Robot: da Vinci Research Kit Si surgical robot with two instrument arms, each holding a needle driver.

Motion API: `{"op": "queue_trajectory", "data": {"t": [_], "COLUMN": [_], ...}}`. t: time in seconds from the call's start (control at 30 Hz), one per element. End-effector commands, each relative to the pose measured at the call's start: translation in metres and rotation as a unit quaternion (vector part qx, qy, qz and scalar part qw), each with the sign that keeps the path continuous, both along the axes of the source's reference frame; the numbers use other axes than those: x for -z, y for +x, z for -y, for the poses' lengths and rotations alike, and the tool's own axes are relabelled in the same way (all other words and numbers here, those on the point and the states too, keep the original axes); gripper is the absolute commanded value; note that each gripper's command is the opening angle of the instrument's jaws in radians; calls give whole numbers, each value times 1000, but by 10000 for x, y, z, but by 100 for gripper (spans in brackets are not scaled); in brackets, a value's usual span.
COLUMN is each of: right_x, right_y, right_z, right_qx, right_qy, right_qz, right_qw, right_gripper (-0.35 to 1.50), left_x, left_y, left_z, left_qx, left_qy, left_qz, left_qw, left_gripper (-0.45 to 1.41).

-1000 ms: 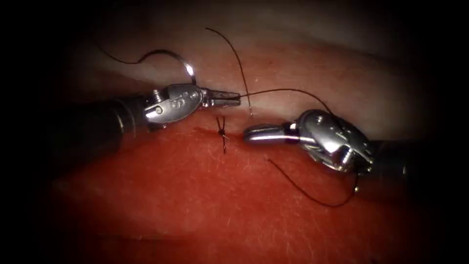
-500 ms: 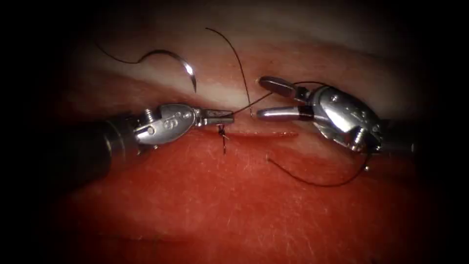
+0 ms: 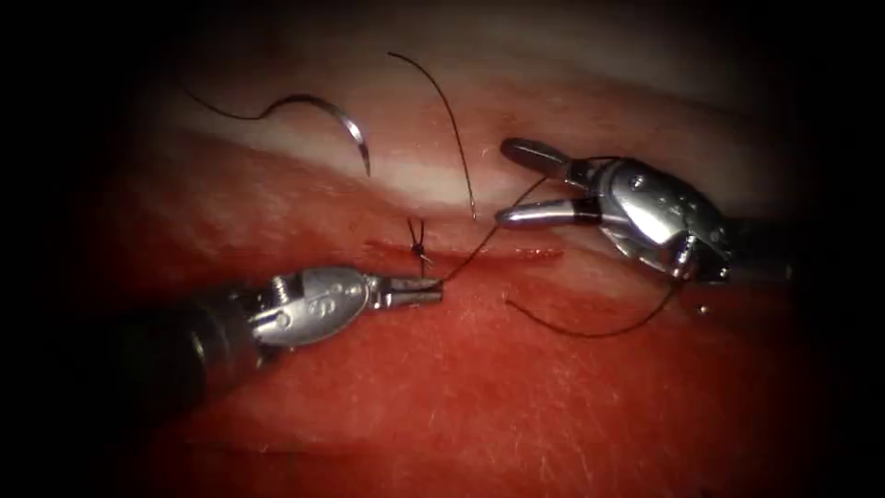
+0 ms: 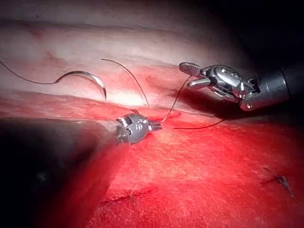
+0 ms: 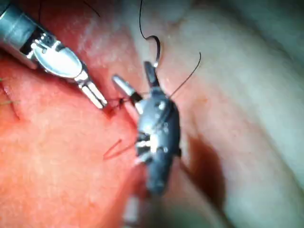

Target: Wound Closure

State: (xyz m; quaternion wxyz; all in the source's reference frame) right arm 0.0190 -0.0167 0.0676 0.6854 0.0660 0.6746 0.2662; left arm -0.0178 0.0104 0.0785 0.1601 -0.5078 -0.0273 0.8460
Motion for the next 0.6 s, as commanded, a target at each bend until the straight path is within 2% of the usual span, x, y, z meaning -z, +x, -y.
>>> {"op": "queue_trajectory", "data": {"t": [0.03,0.23,0.33,0.47,0.6], "right_x": [-10,-20,-23,-27,-33], "right_y": [9,21,29,32,34], "right_z": [-3,2,8,15,26], "right_qx": [-1,0,16,47,75], "right_qy": [-3,-7,-22,-21,-20], "right_qz": [5,53,91,127,145], "right_qw": [1000,999,995,991,986], "right_gripper": [86,93,99,103,103], "left_x": [-1,32,55,74,92], "left_y": [-7,-23,-29,-22,-11], "left_z": [0,6,0,-21,-45], "left_qx": [-2,-11,-29,-45,-51], "left_qy": [-1,-4,-30,-45,-62], "left_qz": [2,12,14,17,30], "left_qw": [1000,1000,999,998,996], "left_gripper": [-45,-45,-45,-45,-45]}}
